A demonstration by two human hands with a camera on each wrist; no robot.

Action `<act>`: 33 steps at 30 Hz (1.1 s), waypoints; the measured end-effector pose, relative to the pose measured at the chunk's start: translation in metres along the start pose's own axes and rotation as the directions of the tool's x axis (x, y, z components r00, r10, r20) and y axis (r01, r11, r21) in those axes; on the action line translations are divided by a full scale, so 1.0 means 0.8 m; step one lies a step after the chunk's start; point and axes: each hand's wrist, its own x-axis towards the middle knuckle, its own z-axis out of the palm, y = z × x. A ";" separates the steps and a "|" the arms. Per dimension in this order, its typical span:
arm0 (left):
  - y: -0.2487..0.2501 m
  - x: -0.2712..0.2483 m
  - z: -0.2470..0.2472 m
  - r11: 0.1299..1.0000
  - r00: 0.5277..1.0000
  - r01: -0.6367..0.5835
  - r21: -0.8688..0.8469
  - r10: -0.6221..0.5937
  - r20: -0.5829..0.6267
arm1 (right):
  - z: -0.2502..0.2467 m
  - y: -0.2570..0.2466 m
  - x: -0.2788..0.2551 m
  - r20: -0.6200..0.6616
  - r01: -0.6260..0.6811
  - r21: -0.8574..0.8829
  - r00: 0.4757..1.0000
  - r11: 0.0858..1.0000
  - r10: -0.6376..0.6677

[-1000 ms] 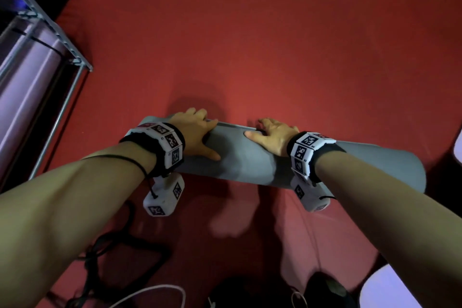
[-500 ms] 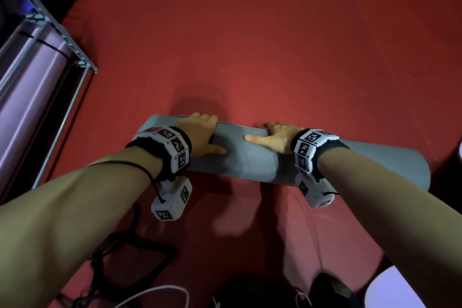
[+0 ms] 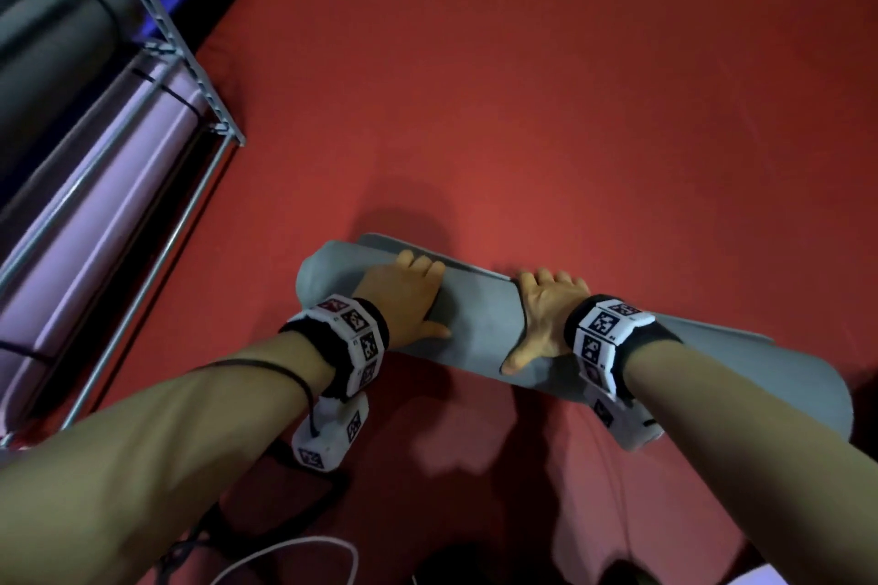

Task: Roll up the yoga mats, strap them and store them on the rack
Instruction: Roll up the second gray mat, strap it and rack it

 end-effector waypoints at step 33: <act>-0.085 -0.187 0.219 0.627 0.724 0.689 -0.363 -0.586 0.364 | -0.096 -0.062 -0.164 -0.740 0.500 0.578 0.654 0.645 0.156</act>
